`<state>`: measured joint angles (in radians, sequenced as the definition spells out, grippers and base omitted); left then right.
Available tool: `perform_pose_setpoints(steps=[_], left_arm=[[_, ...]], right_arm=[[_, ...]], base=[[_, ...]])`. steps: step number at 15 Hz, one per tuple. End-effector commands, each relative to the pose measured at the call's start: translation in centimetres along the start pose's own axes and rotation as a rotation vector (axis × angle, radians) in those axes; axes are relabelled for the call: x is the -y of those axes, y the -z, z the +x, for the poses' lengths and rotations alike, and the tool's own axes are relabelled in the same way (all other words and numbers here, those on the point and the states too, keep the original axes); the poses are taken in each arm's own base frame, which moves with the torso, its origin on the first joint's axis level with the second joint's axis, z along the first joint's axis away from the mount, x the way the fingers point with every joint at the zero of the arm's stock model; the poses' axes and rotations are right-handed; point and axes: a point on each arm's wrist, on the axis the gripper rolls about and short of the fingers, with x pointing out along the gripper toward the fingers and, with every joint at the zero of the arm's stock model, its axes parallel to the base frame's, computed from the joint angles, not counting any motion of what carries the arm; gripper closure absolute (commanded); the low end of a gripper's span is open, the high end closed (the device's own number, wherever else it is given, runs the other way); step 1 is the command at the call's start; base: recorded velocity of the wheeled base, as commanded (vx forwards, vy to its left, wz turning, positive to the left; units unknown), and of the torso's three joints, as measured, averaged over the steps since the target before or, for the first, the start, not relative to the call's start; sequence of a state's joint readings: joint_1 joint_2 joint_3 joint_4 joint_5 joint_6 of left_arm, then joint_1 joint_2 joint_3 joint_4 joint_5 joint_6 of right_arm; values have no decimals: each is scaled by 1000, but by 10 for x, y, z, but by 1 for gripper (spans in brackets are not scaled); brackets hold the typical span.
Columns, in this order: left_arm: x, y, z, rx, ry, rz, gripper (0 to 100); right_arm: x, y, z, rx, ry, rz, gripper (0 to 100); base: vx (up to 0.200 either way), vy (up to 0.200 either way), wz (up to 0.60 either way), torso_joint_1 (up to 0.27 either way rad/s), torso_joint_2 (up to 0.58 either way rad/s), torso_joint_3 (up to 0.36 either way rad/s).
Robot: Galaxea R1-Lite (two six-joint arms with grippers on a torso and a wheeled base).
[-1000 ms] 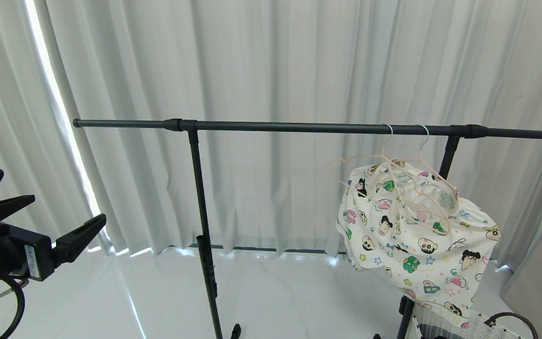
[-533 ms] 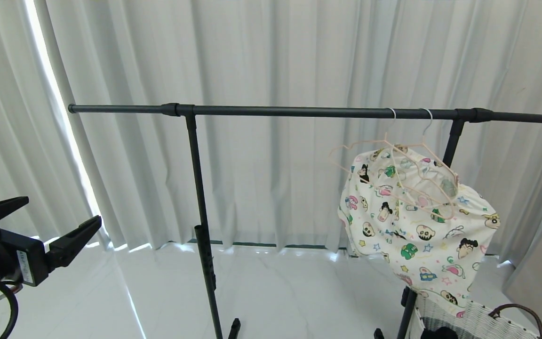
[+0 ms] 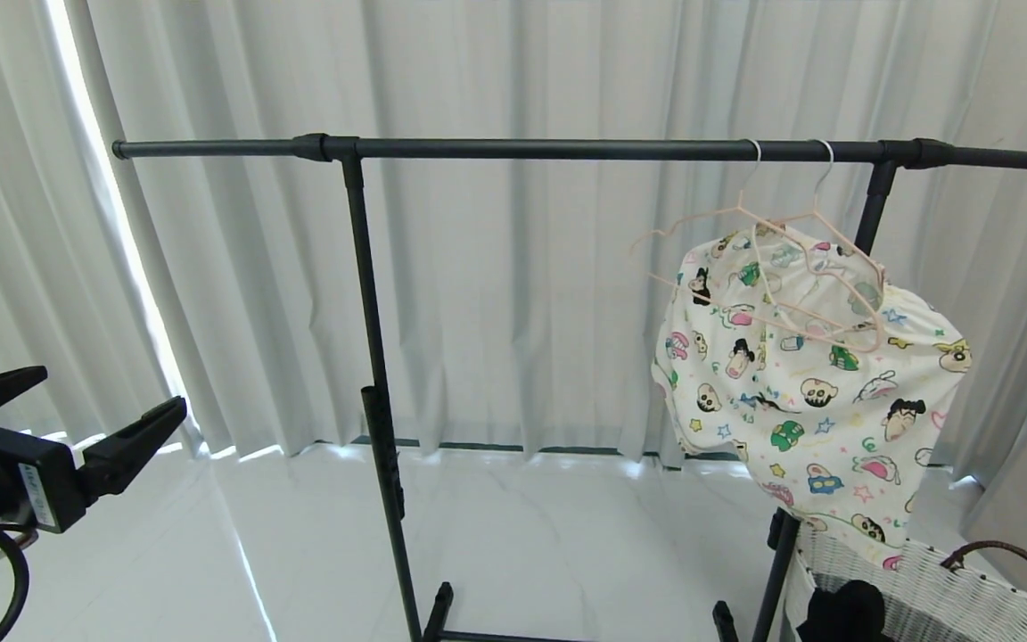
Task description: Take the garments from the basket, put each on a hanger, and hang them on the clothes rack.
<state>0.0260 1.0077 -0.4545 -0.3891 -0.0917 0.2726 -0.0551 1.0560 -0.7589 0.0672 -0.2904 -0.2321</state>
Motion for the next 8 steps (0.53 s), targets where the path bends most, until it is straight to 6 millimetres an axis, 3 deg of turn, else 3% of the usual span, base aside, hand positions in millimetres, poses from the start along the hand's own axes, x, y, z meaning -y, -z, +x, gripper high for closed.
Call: perform_pose_setpoints(steps=[1, 4, 8], left_arm=[[-1, -3, 1, 6, -1, -11, 0], [0, -1, 1, 3, 1, -24, 0], [0, 9, 13, -81, -62, -195, 0]], right_arm=[[0, 0, 1, -5, 0, -4, 0], [-2, 4, 3, -23, -3, -12, 0], [-4, 17, 7, -70, 2, -17, 0]], base=[[0, 0, 0, -178, 476, 295], [0, 0, 0, -173, 468, 295], [0, 0, 0, -140, 443, 301]])
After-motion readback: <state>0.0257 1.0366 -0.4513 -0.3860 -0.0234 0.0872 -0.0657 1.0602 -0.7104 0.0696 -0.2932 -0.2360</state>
